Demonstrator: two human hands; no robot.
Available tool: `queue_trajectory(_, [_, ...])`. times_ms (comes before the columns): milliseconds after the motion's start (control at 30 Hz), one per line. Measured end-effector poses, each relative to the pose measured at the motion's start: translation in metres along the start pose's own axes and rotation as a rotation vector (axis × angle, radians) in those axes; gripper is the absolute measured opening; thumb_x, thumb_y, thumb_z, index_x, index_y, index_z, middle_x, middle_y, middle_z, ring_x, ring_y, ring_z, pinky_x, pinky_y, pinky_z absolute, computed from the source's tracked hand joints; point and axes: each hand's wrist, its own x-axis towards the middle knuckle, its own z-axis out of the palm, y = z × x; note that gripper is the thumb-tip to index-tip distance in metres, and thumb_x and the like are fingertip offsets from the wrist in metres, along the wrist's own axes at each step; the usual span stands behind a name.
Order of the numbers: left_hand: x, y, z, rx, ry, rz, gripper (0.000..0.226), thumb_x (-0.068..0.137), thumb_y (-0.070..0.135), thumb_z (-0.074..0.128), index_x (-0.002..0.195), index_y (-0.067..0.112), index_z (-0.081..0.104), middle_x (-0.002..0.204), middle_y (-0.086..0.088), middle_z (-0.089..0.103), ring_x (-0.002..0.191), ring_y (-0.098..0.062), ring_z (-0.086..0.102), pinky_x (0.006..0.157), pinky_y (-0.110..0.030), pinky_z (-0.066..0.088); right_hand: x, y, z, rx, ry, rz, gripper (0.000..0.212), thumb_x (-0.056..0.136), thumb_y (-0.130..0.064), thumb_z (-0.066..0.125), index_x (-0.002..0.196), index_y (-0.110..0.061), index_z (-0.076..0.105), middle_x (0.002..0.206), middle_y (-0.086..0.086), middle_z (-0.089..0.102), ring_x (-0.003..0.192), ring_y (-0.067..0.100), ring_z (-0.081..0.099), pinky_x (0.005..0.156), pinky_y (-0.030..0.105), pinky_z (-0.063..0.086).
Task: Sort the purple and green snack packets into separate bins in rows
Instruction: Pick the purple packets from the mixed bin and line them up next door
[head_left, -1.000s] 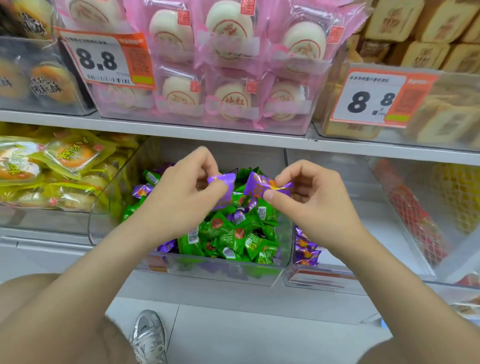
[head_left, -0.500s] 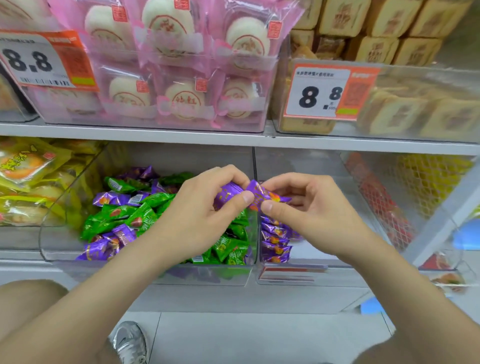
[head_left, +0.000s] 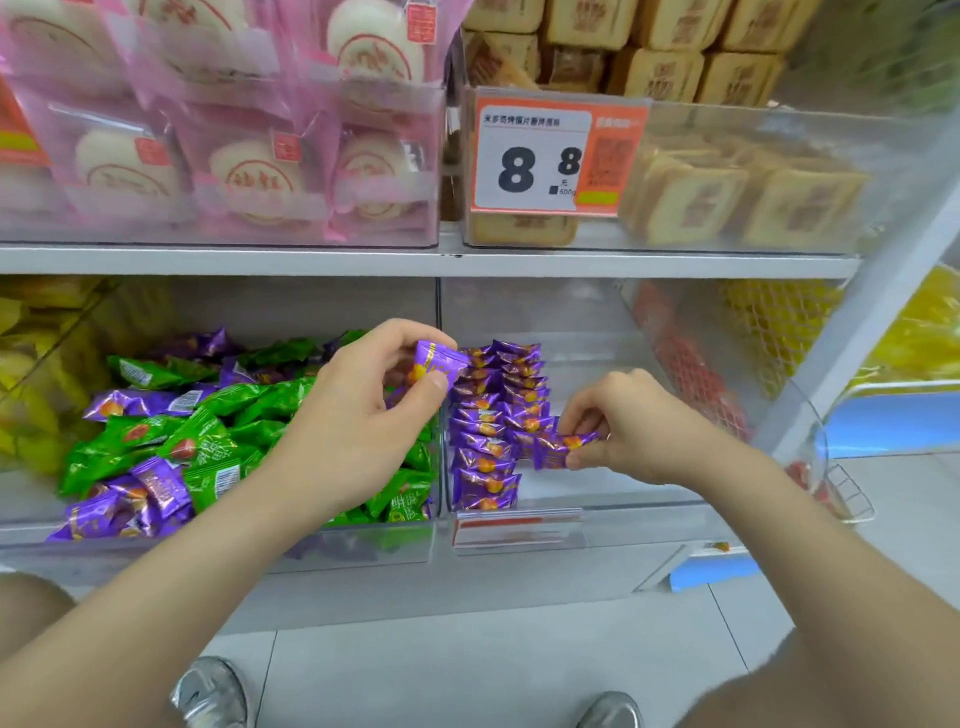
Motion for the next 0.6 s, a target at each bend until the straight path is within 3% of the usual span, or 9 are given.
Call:
queue_trajectory(100, [0.0, 0.0, 0.002, 0.036, -0.017, 0.004, 0.019, 0.101, 0.016, 0.065, 0.113, 0.029, 0.07, 0.102, 0.008, 0.075, 0.095, -0.015, 0.07, 0.09, -0.043, 0.057, 0.006, 0.002, 0.011, -0.058, -0.018, -0.031, 0.025, 0.079, -0.024, 0.091, 0.102, -0.025, 0.081, 0.09, -0.006, 0.077, 0.086, 0.009, 0.065, 0.084, 0.027, 0.053])
queue_trajectory(200, [0.001, 0.0, 0.002, 0.051, -0.014, 0.016, 0.019, 0.101, 0.015, 0.066, 0.113, 0.029, 0.07, 0.1, 0.01, 0.075, 0.093, -0.012, 0.07, 0.086, -0.033, 0.056, 0.011, 0.001, 0.021, -0.073, -0.028, -0.069, 0.024, 0.081, -0.021, 0.089, 0.103, -0.025, 0.08, 0.094, -0.009, 0.077, 0.087, 0.007, 0.067, 0.083, 0.022, 0.05])
queue_trajectory(433, [0.001, -0.001, 0.001, 0.095, -0.015, 0.017, 0.019, 0.1, 0.015, 0.067, 0.111, 0.03, 0.072, 0.097, 0.011, 0.075, 0.085, -0.007, 0.067, 0.073, -0.021, 0.05, 0.016, -0.004, 0.027, -0.153, 0.001, -0.063, 0.026, 0.074, -0.032, 0.092, 0.095, -0.028, 0.078, 0.085, -0.01, 0.075, 0.088, 0.017, 0.067, 0.078, 0.04, 0.058])
queue_trajectory(600, [-0.001, 0.003, -0.001, 0.116, -0.023, 0.037, 0.022, 0.099, 0.013, 0.068, 0.11, 0.031, 0.074, 0.098, 0.016, 0.076, 0.089, -0.003, 0.069, 0.074, -0.016, 0.049, 0.017, -0.004, 0.034, -0.147, 0.038, -0.082, 0.025, 0.074, -0.03, 0.086, 0.097, -0.026, 0.076, 0.088, -0.005, 0.072, 0.088, 0.02, 0.064, 0.078, 0.042, 0.059])
